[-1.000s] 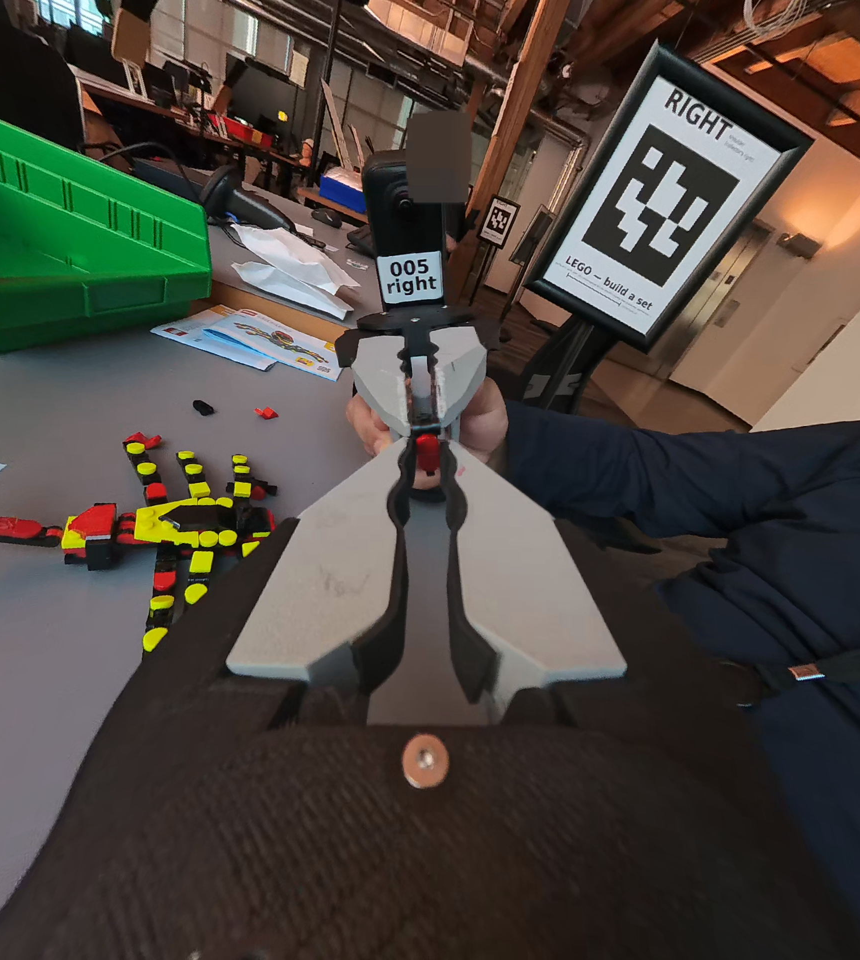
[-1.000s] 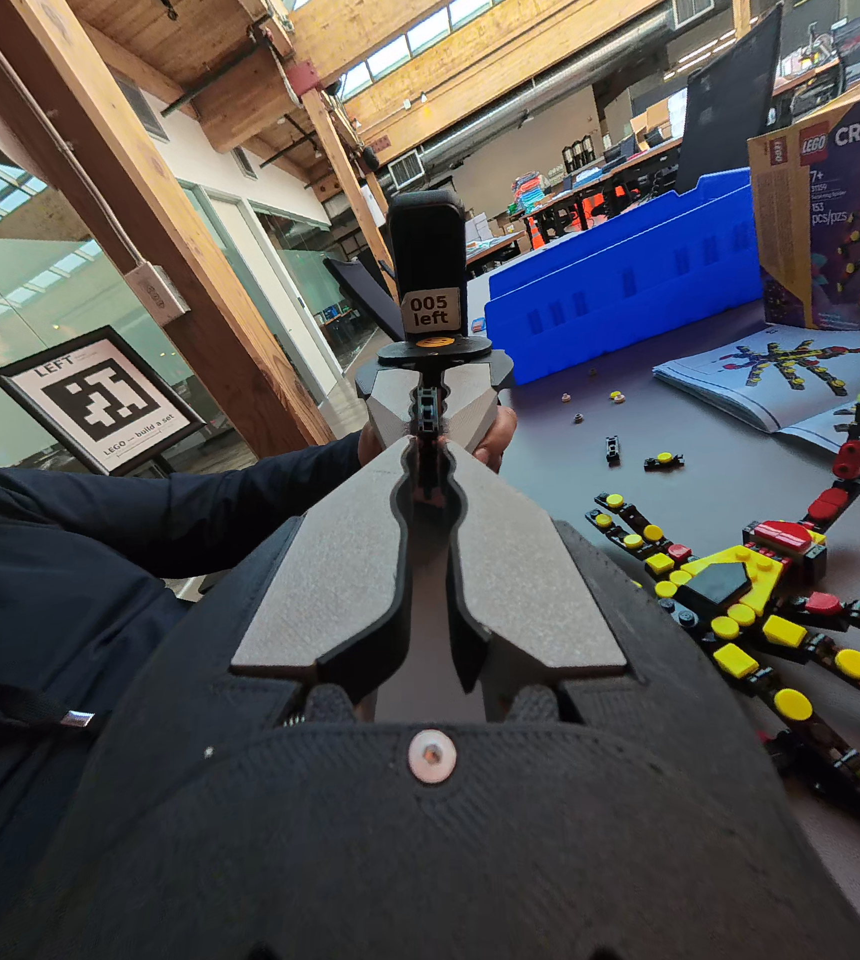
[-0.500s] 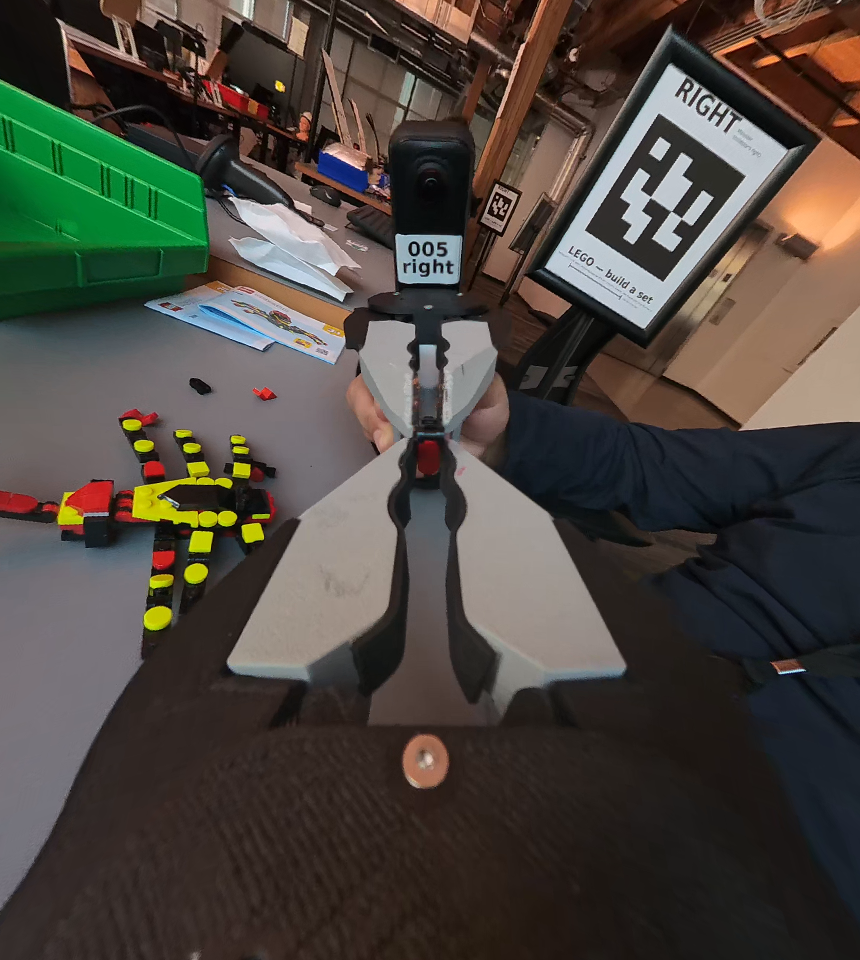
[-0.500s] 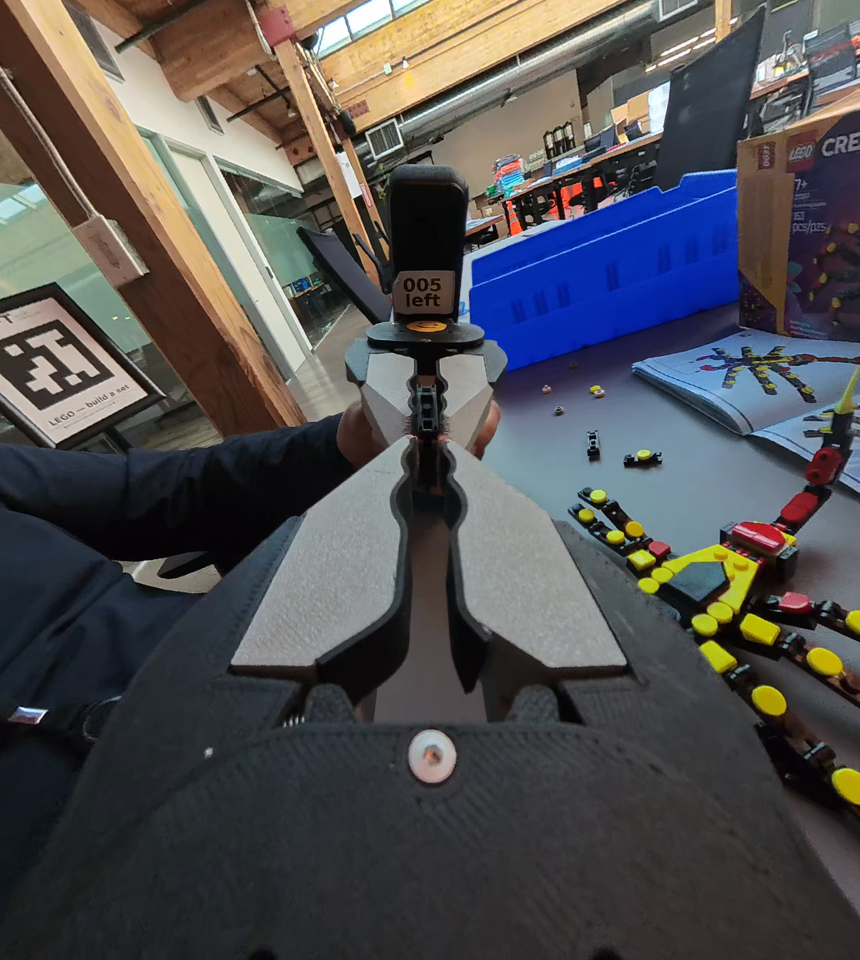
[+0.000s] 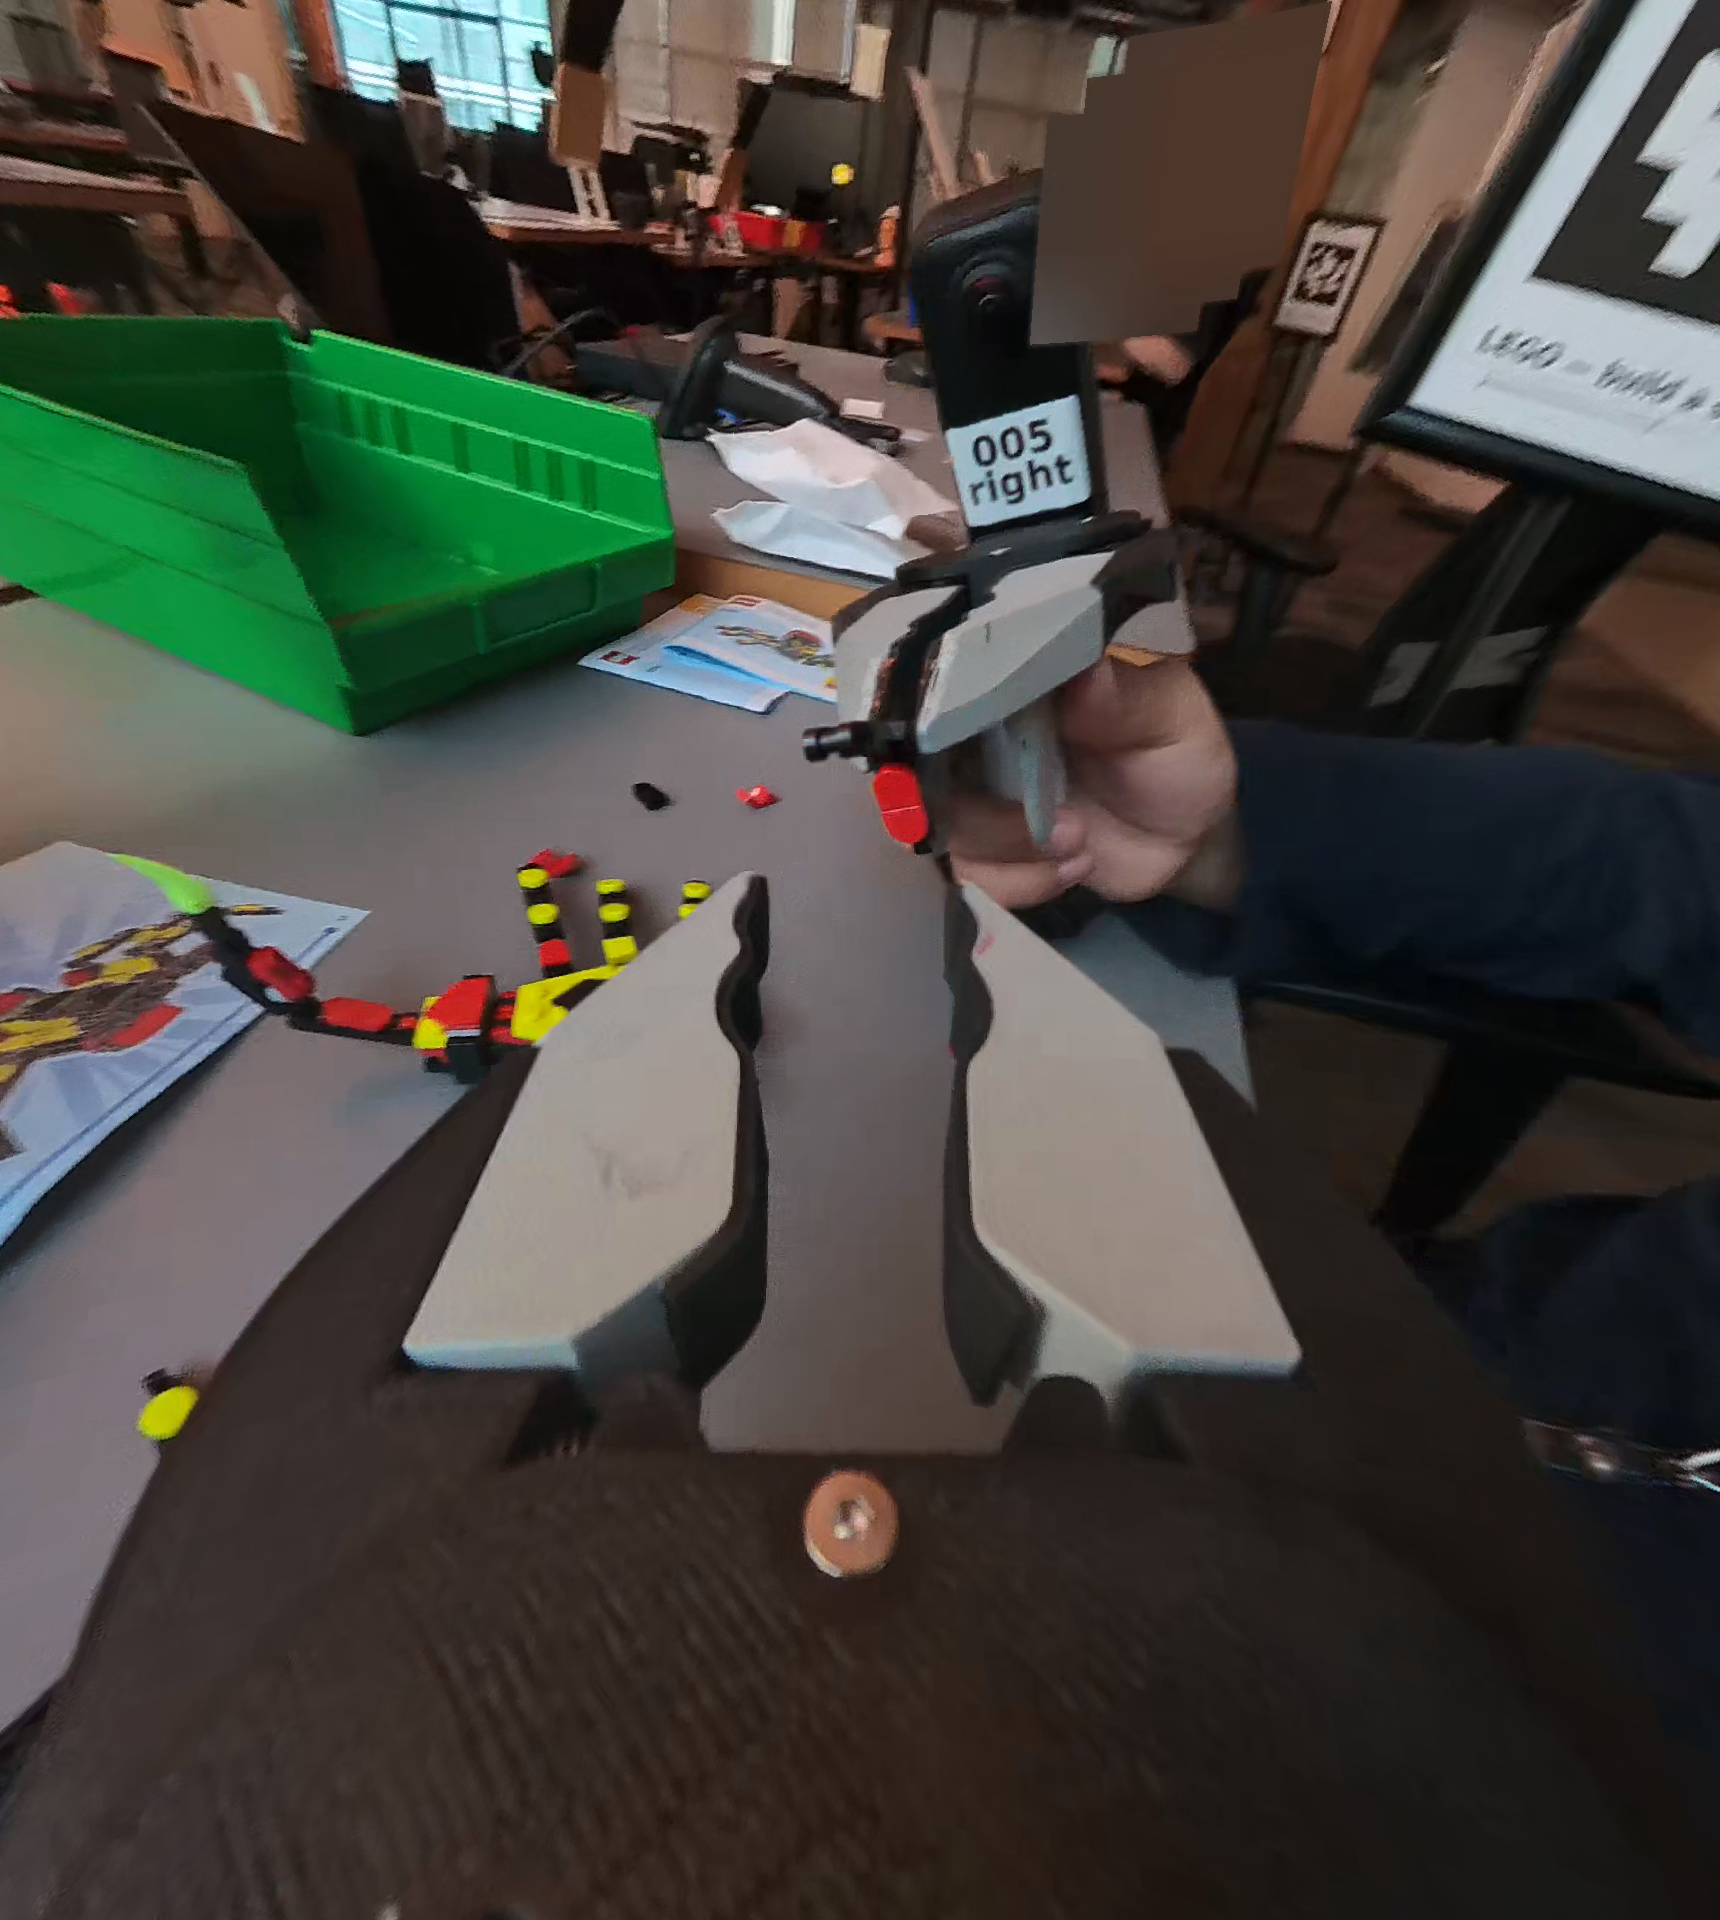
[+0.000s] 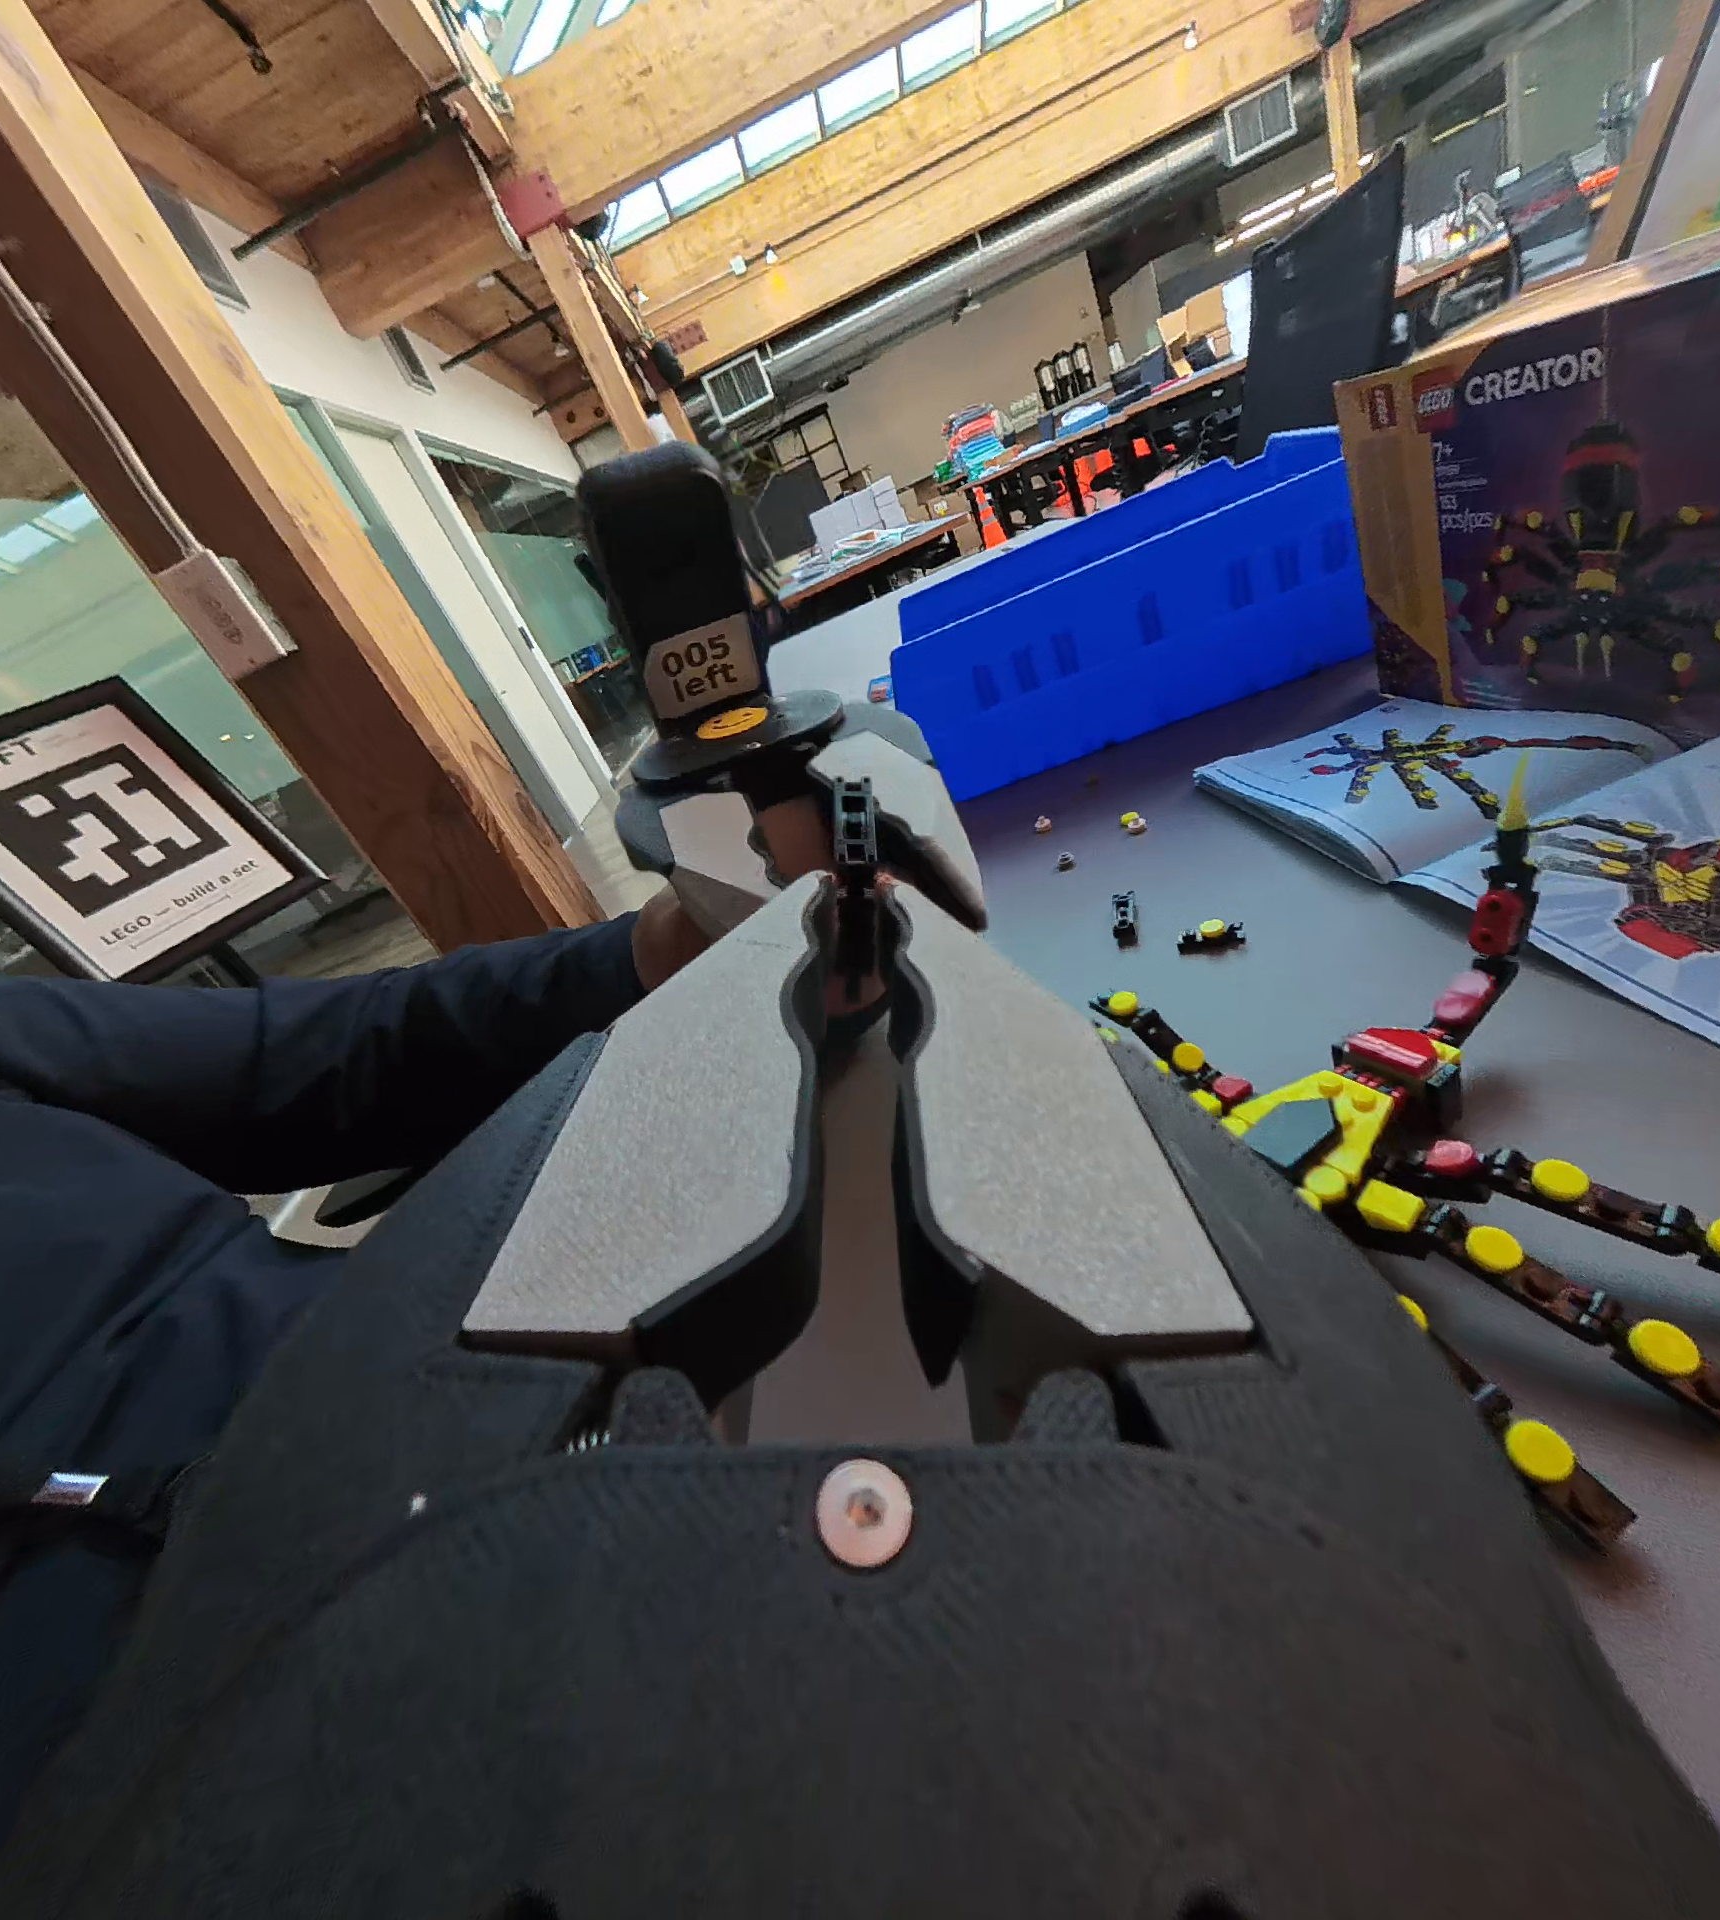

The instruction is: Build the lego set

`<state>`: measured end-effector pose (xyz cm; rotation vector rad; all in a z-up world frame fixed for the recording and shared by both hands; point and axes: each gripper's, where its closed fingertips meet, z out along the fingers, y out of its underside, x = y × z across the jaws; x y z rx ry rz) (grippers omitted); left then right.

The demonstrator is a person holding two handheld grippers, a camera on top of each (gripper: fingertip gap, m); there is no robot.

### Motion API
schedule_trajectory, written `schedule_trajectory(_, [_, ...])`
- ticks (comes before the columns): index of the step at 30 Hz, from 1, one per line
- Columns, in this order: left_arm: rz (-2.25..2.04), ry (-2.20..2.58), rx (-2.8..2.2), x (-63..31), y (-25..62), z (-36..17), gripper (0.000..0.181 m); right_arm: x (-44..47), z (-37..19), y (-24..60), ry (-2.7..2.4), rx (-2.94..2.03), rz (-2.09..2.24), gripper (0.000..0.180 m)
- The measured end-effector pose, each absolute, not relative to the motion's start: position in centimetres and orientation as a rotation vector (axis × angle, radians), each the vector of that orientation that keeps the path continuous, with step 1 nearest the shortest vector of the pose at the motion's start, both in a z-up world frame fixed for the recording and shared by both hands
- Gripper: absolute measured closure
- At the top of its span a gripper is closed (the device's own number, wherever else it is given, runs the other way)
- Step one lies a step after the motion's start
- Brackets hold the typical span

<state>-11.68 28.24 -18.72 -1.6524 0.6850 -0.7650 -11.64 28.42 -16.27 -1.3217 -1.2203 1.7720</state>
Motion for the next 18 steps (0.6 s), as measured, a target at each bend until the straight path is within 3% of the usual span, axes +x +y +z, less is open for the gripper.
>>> schedule_trajectory(8, [-0.381, 0.725, -1.613, -12.9, 29.0, -18.5, 0.148, -11.9, -18.8, 28.6, -1.337, -1.448, 1.704, 0.176])
schedule_trajectory(16, [-0.192, 0.851, -1.582, -12.2, 28.7, -19.7, 0.177, -11.7, -18.2, 28.9, -1.289, -1.443, 1.754, 0.177])
schedule_trajectory(18, [-0.200, 0.883, -1.606, -11.5, 28.6, -20.4, 0.176, -11.6, -18.0, 29.3, -1.253, -1.449, 1.781, 0.177])
